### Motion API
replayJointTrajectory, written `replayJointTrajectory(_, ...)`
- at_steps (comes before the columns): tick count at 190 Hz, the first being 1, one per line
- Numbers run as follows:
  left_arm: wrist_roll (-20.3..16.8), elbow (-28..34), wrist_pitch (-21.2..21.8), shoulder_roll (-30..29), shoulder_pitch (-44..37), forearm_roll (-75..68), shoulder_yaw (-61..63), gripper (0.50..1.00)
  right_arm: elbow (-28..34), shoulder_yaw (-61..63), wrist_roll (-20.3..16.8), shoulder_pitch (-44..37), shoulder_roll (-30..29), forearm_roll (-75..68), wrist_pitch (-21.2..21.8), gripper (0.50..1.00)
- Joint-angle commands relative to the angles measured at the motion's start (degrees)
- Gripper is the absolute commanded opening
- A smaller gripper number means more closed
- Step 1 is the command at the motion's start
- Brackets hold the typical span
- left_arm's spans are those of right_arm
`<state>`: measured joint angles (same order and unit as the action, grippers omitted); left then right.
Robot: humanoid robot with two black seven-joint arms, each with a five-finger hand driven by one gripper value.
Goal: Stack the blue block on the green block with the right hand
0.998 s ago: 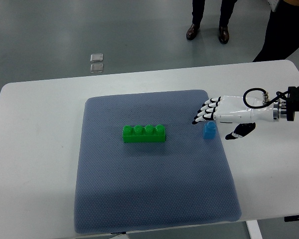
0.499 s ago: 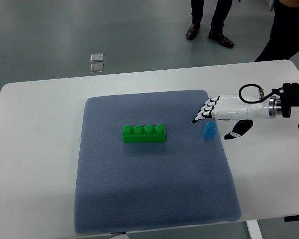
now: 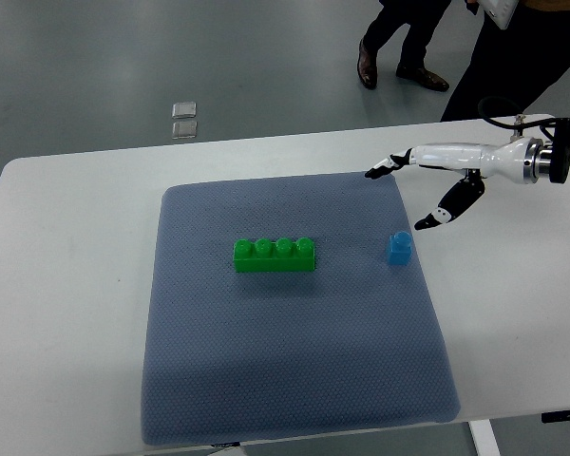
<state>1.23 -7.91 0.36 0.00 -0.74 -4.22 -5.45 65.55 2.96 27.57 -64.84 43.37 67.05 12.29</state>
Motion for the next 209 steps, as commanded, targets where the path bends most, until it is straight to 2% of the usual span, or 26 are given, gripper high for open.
replayJointTrajectory(1,0.0,0.0,-0.01,0.0,-0.05,0.0,0.01,1.0,-0.6,0.03,-5.51,-2.22,0.4,-7.99,-0.69,0.887)
replayJointTrajectory(29,0.0,0.0,-0.01,0.0,-0.05,0.0,0.01,1.0,-4.99,1.88,-12.19,-4.24,-0.31,-24.25,-3.15,0.887)
replayJointTrajectory(44,0.0,0.0,-0.01,0.0,0.04,0.0,0.01,1.0,-11.84,3.37,-14.56,-3.72,-2.67,-33.12,-5.96,0.887)
replayJointTrajectory(70,0.0,0.0,-0.01,0.0,0.04,0.0,0.0,1.0,-23.01,3.98,-17.1,-0.91,-10.06,-43.32,-7.28,0.889)
replayJointTrajectory(94,0.0,0.0,-0.01,0.0,-0.05,0.0,0.01,1.0,-24.68,3.9,-20.45,0.59,-11.38,-50.97,-9.13,0.891)
replayJointTrajectory(118,0.0,0.0,-0.01,0.0,-0.05,0.0,0.01,1.0,-21.61,3.72,-25.54,0.68,-10.59,-53.78,-9.3,0.895)
replayJointTrajectory(133,0.0,0.0,-0.01,0.0,-0.05,0.0,0.01,1.0,-15.02,2.75,-26.86,0.42,-7.34,-53.08,-9.3,0.897)
replayJointTrajectory(147,0.0,0.0,-0.01,0.0,-0.05,0.0,0.01,1.0,-9.21,2.4,-26.86,0.06,-4.0,-50.09,-9.39,0.897)
replayJointTrajectory(164,0.0,0.0,-0.01,0.0,-0.05,0.0,0.01,1.0,-2.63,1.61,-26.6,-0.99,-1.19,-39.38,-8.95,0.897)
replayJointTrajectory(209,0.0,0.0,-0.01,0.0,0.04,0.0,0.01,1.0,4.76,-2.17,-22.64,-1.34,2.24,-17.66,-5.35,0.897)
